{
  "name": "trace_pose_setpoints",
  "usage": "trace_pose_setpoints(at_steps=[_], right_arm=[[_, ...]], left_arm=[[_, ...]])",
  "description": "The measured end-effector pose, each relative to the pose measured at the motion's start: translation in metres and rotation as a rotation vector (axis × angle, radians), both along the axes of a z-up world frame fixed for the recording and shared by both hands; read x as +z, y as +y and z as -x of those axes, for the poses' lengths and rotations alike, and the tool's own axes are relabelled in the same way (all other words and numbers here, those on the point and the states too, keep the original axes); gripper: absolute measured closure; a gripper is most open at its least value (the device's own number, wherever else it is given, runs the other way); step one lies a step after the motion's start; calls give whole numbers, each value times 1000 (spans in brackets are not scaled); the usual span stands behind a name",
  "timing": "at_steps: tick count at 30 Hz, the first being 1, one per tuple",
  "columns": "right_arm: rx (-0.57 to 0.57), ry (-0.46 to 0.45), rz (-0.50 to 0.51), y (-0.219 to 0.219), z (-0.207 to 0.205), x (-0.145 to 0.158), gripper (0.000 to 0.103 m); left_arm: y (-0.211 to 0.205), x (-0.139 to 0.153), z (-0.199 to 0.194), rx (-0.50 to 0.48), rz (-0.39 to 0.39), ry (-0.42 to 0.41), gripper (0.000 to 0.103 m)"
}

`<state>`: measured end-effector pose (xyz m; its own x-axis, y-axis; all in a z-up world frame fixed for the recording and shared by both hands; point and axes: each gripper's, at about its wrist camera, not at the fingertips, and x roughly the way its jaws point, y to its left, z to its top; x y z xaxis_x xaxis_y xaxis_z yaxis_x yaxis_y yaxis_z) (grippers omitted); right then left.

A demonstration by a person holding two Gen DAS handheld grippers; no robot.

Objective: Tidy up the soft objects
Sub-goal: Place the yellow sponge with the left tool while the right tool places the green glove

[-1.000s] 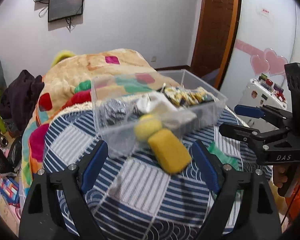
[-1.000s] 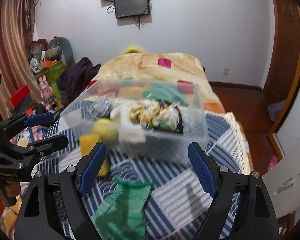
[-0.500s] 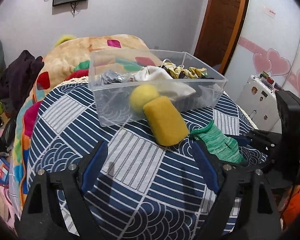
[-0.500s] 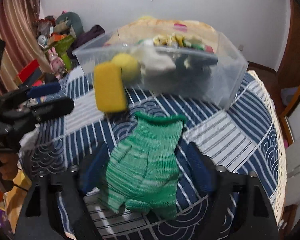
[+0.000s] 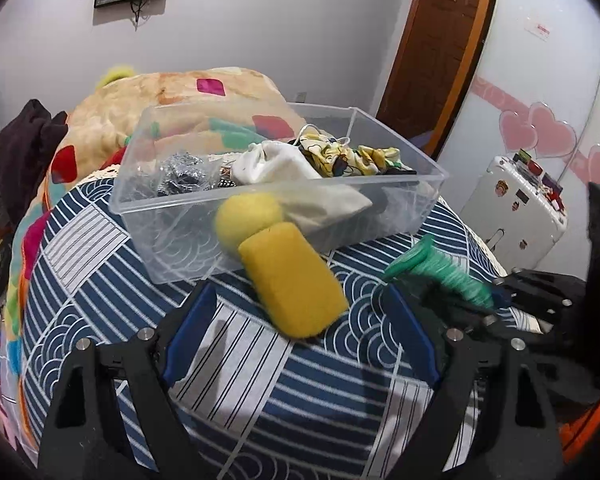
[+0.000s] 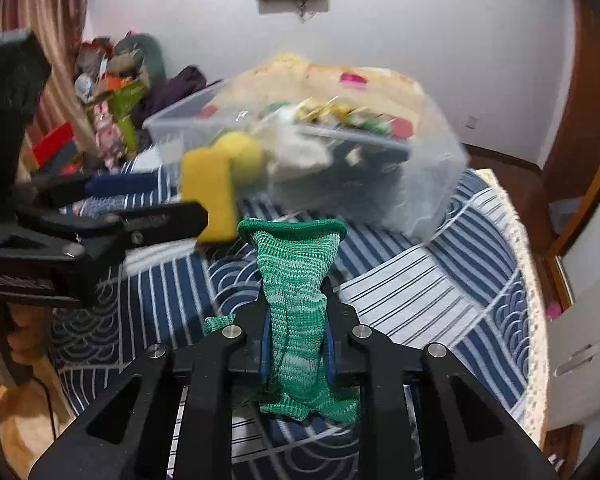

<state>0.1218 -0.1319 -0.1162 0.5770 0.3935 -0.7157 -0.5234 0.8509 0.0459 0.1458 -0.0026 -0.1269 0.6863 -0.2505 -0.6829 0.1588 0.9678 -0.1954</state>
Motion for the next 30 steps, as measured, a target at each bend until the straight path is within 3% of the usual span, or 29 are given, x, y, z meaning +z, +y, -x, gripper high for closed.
trace_pose_setpoints(at_steps=[3,11,20,30], right_arm=[[-36,-17,-26,-9,-1,7,85],[-74,-45,-77,-17,-4,19,85],[-74,-60,-101,-20,-3,26,85],[-75,-122,-141,-16,-12,50,85]], left_arm=[[-2,-4,-10,9,3,17,25],[-9,-24,-21,-11,5,86,59],[-7,-13,-3,-23,14,28,64],[12,39,15,5,24,-111,65]])
